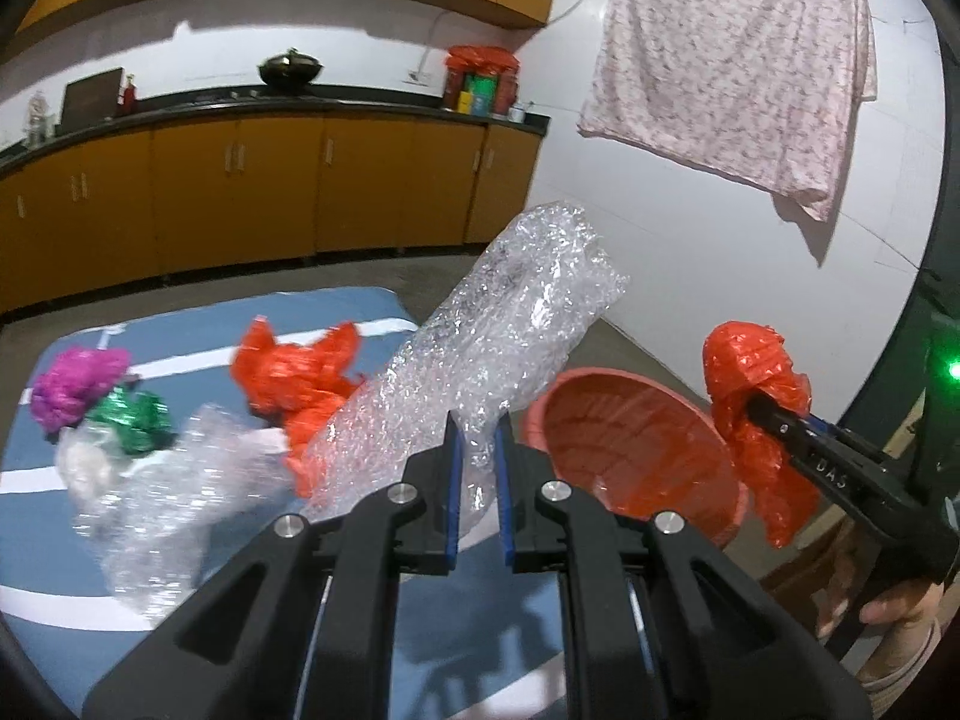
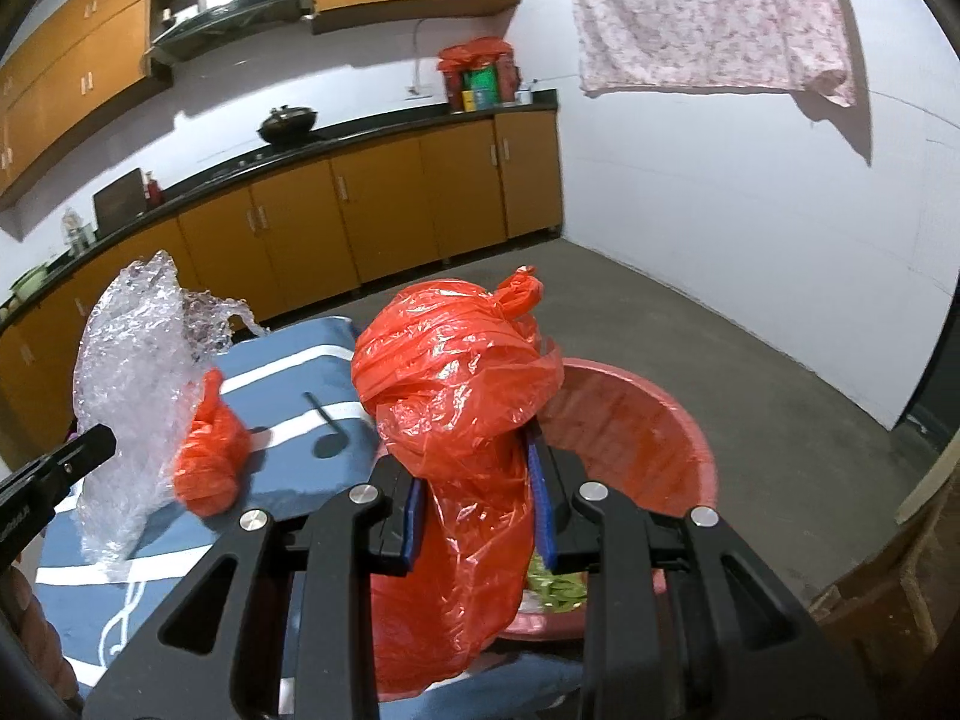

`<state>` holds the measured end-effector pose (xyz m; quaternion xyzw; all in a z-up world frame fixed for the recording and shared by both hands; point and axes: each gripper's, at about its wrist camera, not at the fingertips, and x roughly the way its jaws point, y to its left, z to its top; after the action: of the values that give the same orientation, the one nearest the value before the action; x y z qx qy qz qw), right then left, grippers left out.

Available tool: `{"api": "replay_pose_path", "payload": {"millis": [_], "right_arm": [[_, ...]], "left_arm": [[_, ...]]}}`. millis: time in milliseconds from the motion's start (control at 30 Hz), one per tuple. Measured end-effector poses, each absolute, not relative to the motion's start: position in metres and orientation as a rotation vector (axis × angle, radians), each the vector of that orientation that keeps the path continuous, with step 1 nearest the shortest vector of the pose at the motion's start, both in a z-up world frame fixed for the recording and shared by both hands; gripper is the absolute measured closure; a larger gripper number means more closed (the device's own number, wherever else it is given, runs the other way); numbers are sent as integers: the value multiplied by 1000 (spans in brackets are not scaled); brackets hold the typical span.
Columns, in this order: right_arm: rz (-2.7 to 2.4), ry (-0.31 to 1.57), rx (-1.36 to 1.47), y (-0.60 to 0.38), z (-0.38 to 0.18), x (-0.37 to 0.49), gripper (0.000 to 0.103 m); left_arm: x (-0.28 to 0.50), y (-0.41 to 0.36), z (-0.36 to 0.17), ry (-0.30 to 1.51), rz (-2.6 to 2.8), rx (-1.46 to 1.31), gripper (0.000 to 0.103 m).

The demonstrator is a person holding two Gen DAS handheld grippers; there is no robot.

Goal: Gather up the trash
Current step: 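Carry bubble wrap and red bag over the orange basket and open both grippers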

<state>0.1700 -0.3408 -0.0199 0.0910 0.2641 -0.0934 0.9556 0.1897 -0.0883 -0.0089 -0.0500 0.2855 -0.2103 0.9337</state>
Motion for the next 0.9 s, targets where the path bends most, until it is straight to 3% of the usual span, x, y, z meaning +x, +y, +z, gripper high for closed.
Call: {"api": "replay_pose_path", "payload": {"millis": [900], "right_arm": [[-297, 513, 258, -398, -36, 202, 74]], "left_arm": [[251, -223, -51, 700, -654, -101, 92]]}}
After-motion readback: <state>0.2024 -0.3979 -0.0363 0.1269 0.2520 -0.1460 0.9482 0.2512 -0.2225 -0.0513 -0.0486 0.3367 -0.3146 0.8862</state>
